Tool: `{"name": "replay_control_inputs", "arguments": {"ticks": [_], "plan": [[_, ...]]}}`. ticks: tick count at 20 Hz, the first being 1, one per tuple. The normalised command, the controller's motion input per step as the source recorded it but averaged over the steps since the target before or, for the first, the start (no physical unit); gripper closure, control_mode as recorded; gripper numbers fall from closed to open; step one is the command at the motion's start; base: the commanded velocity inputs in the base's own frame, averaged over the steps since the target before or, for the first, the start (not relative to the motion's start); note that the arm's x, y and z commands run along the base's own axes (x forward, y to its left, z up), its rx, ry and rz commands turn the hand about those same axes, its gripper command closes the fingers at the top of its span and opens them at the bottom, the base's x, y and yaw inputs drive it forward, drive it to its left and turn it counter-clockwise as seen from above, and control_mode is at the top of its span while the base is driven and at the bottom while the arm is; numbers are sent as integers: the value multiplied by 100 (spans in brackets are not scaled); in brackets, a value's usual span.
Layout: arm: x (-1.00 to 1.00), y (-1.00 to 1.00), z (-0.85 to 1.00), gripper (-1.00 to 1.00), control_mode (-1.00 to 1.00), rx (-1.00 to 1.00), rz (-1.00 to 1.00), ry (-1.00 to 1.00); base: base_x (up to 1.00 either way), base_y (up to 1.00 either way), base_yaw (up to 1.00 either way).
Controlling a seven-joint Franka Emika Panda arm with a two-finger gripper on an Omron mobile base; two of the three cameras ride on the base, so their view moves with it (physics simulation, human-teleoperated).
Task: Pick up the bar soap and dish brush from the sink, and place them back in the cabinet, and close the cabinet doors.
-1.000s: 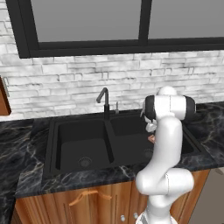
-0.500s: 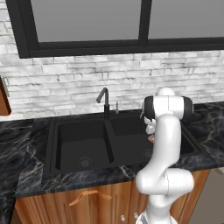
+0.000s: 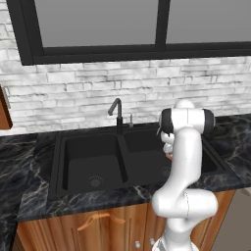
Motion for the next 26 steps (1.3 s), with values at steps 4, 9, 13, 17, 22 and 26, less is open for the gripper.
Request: {"name": "replay_control_inputs", "arguments": {"ticks": [4, 9, 13, 17, 22, 26], "plan": [[4, -4, -20, -100, -100, 0, 0, 0, 0, 0, 0], [5, -2, -19, -100, -100, 0, 0, 0, 0, 0, 0], [6, -1, -18, -100, -100, 0, 0, 0, 0, 0, 0], [9, -5, -18, -100, -100, 0, 0, 0, 0, 0, 0], [9, -5, -18, -100, -100, 0, 0, 0, 0, 0, 0], [11, -3, -18, -100, -100, 0, 0, 0, 0, 0, 0]]}}
